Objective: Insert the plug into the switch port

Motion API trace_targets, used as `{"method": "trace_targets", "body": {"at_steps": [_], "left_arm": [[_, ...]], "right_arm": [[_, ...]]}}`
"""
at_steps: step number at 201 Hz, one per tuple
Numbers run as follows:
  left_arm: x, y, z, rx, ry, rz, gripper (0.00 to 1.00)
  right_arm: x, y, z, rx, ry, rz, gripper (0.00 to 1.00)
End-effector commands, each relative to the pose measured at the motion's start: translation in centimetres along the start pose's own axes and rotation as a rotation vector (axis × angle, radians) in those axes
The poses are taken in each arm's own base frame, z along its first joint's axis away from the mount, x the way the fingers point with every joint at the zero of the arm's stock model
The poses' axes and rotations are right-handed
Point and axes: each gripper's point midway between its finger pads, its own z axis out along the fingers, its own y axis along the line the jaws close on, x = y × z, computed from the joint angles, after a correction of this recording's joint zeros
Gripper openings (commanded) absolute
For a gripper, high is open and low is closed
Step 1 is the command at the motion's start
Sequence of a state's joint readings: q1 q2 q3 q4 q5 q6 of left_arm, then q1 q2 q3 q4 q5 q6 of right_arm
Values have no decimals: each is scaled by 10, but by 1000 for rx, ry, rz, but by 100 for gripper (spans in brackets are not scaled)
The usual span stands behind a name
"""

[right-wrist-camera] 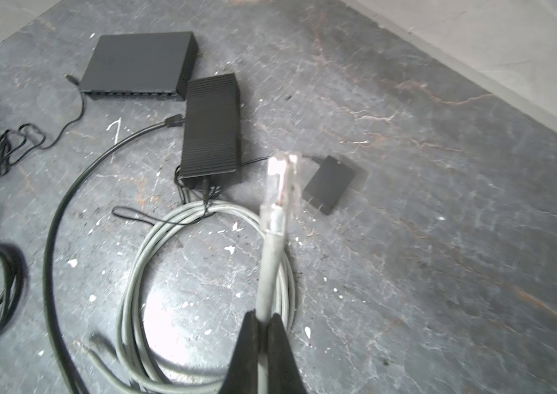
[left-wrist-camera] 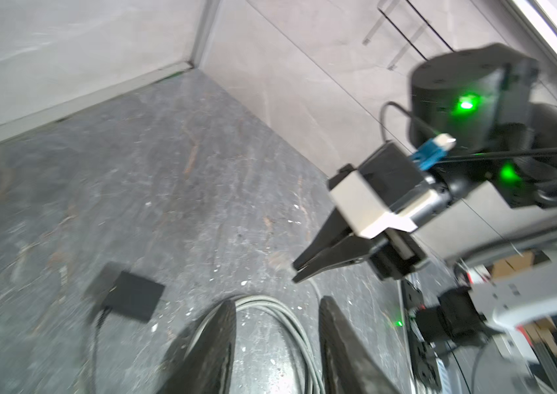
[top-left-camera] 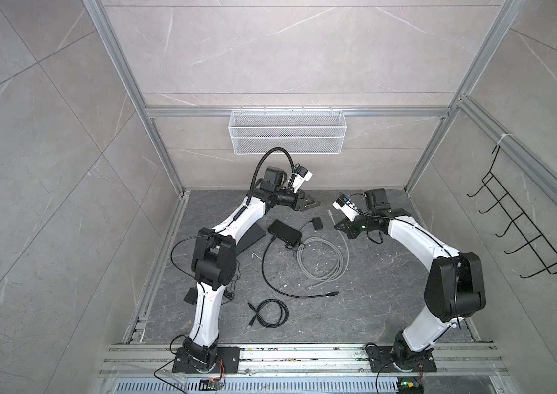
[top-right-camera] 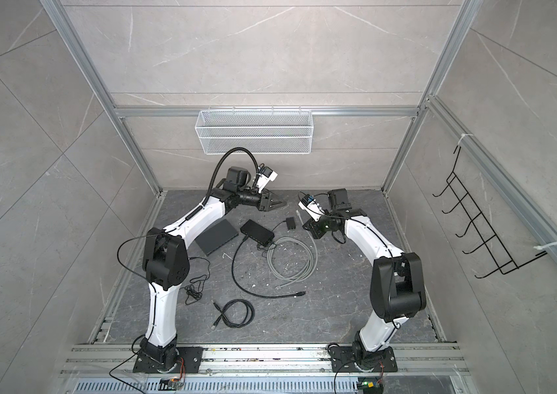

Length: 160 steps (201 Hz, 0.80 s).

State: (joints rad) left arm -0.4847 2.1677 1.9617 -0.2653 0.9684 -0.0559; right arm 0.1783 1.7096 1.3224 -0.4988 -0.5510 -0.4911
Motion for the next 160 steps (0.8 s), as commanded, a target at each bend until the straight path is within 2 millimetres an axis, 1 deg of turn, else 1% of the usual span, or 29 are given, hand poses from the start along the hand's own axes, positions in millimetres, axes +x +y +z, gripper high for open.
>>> {"method": "trace_targets", "body": {"at_steps": [1, 18, 50, 94, 114, 133, 160], "left_arm": [[11, -23, 13, 171, 38, 26, 43], [18, -26, 19, 204, 51, 33, 43], [28, -28, 21, 247, 66, 32, 42], [31, -27, 24, 240, 73, 30, 40], [32, -16, 27, 184, 75, 28, 41], [28, -4, 25, 148, 57, 22, 43], [24, 3, 25, 134, 44, 28, 44]], "right_arm": [[-2, 15, 0, -85, 0, -4, 1], [-4, 17, 0, -101, -11, -5, 1], [-9, 22, -3, -129, -31, -6, 2], [-10, 27, -2, -159, -29, -4, 2], [-9, 30, -2, -172, -29, -2, 2], [-7, 31, -3, -182, -24, 1, 2], [-6, 32, -1, -192, -19, 4, 2]]}}
